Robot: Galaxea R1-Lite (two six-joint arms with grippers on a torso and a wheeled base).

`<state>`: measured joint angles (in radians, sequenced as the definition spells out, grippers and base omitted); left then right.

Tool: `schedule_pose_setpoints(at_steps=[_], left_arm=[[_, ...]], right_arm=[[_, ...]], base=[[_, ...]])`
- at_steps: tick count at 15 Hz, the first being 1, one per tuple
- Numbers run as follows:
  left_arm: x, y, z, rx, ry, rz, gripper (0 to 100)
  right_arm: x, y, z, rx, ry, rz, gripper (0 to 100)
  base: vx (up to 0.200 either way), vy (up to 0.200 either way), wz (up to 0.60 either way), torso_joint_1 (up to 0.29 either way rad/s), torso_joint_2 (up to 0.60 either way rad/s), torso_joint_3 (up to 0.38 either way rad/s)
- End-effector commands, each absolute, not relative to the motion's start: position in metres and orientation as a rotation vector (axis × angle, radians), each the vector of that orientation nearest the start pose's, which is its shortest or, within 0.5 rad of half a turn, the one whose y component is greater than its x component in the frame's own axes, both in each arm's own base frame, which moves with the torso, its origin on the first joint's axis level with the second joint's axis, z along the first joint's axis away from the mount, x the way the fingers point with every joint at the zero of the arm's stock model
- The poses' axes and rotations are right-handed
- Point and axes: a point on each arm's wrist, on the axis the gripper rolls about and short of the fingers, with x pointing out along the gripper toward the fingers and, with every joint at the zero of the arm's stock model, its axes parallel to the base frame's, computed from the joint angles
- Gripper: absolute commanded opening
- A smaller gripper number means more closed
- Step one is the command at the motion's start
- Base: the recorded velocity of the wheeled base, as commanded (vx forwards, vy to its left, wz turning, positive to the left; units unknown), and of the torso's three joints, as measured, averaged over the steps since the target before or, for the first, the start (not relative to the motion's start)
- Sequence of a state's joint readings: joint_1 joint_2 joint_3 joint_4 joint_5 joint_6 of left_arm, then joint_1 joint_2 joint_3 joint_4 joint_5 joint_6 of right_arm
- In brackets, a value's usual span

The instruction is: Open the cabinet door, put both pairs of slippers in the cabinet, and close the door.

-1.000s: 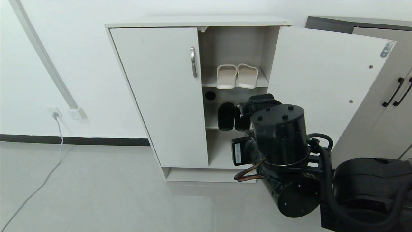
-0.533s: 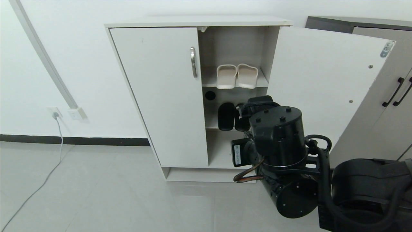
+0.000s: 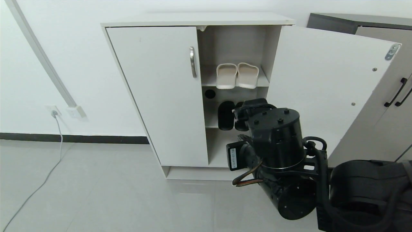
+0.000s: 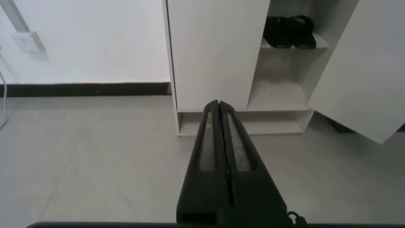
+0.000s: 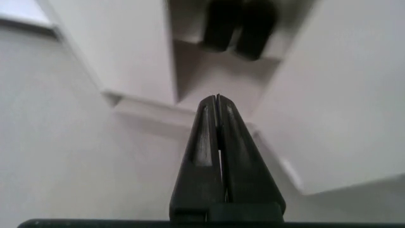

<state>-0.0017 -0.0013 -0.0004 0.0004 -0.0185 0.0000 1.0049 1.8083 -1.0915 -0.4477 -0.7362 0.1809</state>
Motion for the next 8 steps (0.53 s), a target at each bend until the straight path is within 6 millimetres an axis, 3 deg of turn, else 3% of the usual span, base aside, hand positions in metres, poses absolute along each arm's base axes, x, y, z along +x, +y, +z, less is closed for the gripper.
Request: schedule_pose_setpoints(at_steps=[1, 5, 8], left_arm=[[-0.023, 0.0, 0.076, 0.0, -0.002, -0.02, 0], [-0.023, 0.0, 0.076, 0.0, -0.002, -0.02, 0], [-0.023, 0.0, 0.076, 0.0, -0.002, -0.02, 0]], right_arm=[[0.199, 0.271, 0.212, 0.009, 0.195, 0.319, 0], [0.216, 0.24, 0.215, 0.07, 0.176, 0.452, 0], [0.222, 0.233, 0.216, 0.076, 0.176, 0.45, 0]], base=[[0.0, 0.0, 0.0, 0.051, -0.41, -0.344], [0.0, 0.0, 0.0, 0.058, -0.53, -0.36], [0.0, 0.0, 0.0, 0.129, -0.46, -0.343]])
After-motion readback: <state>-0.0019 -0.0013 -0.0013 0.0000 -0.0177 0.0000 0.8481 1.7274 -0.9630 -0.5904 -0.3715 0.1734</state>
